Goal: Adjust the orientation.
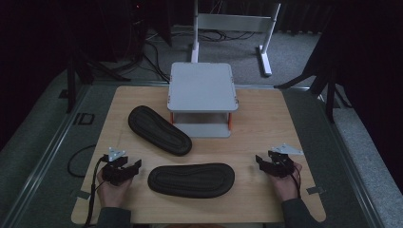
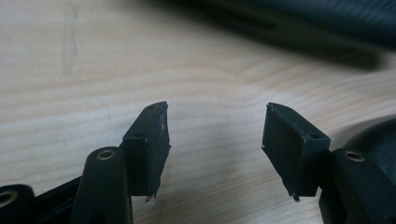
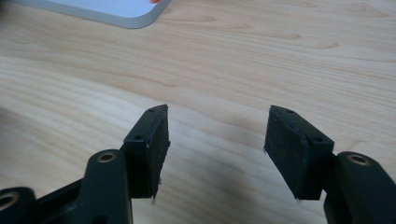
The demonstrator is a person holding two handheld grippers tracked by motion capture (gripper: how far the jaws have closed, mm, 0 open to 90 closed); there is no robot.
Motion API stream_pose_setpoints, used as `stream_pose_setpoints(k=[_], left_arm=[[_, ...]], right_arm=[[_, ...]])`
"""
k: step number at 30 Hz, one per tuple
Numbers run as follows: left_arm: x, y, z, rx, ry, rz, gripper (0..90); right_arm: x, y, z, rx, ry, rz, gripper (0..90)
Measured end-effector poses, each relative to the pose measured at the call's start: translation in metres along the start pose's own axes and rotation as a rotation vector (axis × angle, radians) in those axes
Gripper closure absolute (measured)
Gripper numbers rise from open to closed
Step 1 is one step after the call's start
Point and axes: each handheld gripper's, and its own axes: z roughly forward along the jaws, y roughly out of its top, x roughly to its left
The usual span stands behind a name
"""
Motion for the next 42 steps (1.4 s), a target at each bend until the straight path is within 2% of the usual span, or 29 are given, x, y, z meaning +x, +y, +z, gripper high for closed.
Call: stream_pose_setpoints(k=[3,4,6,7,9,13,15,18,22,25,27,30,33,35,38,40,42], left_arm=[[-0.002,0.0,-0.01,-0.041,-0.046,0.012,38.6],[-0.002,0.0,-0.01,-0.041,-0.046,0.012,38.6],[-0.004,-0.001,-0.013,-0.056,-0.076,0.015,38.6],[-0.007,-0.001,-0.017,-0.067,-0.097,0.031,38.6],[-0.008,0.0,-0.019,-0.072,-0.112,0.038,38.6],[-0.022,0.001,-0.028,-0.086,-0.171,0.097,37.1],[-0.03,0.001,-0.032,-0.091,-0.2,0.127,36.3],[-0.041,-0.002,-0.037,-0.094,-0.254,0.164,35.0],[-0.055,-0.005,-0.042,-0.088,-0.293,0.223,31.6],[-0.064,-0.008,-0.044,-0.073,-0.303,0.276,30.9],[-0.067,-0.011,-0.046,-0.062,-0.316,0.298,29.6],[-0.071,-0.017,-0.052,-0.064,-0.347,0.322,28.5],[-0.081,-0.024,-0.054,-0.06,-0.351,0.353,22.2],[-0.091,-0.029,-0.052,-0.031,-0.35,0.399,17.0],[-0.107,-0.034,-0.046,-0.005,-0.357,0.444,14.2],[-0.117,-0.036,-0.041,0.021,-0.336,0.479,12.7],[-0.125,-0.038,-0.039,0.039,-0.313,0.517,9.3]], right_arm=[[0.008,0.001,-0.006,-0.008,0.018,-0.019,38.7],[0.009,0.002,-0.008,-0.013,0.025,-0.023,38.7],[0.012,0.003,-0.011,-0.022,0.029,-0.027,38.7],[0.019,0.006,-0.017,-0.033,0.05,-0.041,38.5],[0.022,0.007,-0.019,-0.038,0.059,-0.05,38.4],[0.038,0.014,-0.033,-0.071,0.104,-0.091,38.4],[0.047,0.02,-0.042,-0.092,0.15,-0.112,38.1],[0.06,0.026,-0.055,-0.121,0.193,-0.142,37.6],[0.074,0.03,-0.069,-0.144,0.259,-0.182,36.2],[0.082,0.028,-0.075,-0.148,0.306,-0.237,33.4],[0.086,0.024,-0.078,-0.143,0.318,-0.28,30.2],[0.087,0.019,-0.077,-0.135,0.35,-0.305,24.7],[0.088,0.013,-0.072,-0.114,0.39,-0.32,20.8],[0.091,0.01,-0.069,-0.096,0.411,-0.342,18.9],[0.097,0.005,-0.065,-0.077,0.43,-0.383,13.8],[0.103,0.002,-0.063,-0.063,0.405,-0.414,11.7],[0.107,-0.002,-0.06,-0.044,0.401,-0.435,10.7]])
